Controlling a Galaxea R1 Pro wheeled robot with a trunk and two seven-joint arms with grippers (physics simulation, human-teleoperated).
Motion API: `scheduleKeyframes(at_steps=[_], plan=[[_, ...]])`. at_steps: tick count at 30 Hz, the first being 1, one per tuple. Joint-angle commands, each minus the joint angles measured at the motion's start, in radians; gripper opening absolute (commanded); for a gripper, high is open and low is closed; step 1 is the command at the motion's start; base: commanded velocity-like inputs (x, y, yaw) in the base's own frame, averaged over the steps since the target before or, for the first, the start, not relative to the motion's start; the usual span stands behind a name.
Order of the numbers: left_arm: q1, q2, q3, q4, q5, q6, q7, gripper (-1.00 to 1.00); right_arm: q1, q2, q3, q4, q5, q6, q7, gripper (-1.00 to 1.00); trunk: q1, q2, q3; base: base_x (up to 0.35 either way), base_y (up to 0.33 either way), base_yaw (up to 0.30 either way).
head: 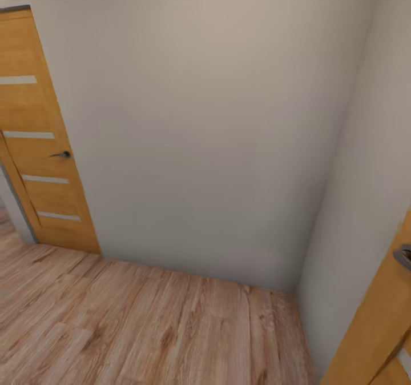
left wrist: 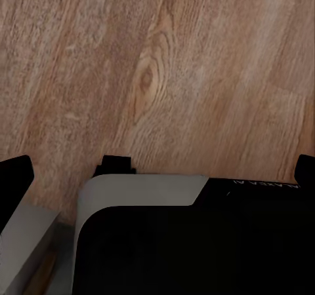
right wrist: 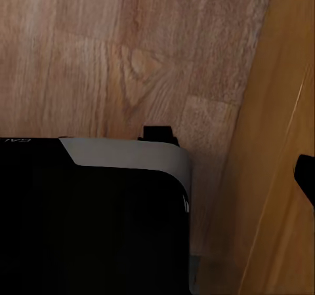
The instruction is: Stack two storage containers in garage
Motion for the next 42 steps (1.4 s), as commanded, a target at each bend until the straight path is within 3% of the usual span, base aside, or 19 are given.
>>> scheduleKeyframes(at_steps=[1, 42], plan=[[-0.001, 0.000, -0.001, 0.002, 0.010, -0.002, -0.006, 1.00, -0.001, 0.000, 0.008, 0.002, -0.007, -0.005, 0.000, 1.00, 0.000, -0.001, -0.001, 0.253, 0.000, 0.270], [-0.001, 0.000, -0.001, 0.002, 0.011, -0.002, -0.006, 1.00, -0.001, 0.000, 0.008, 0.002, -0.006, -0.005, 0.000, 1.00, 0.000, -0.001, -0.001, 0.218, 0.000, 0.270]])
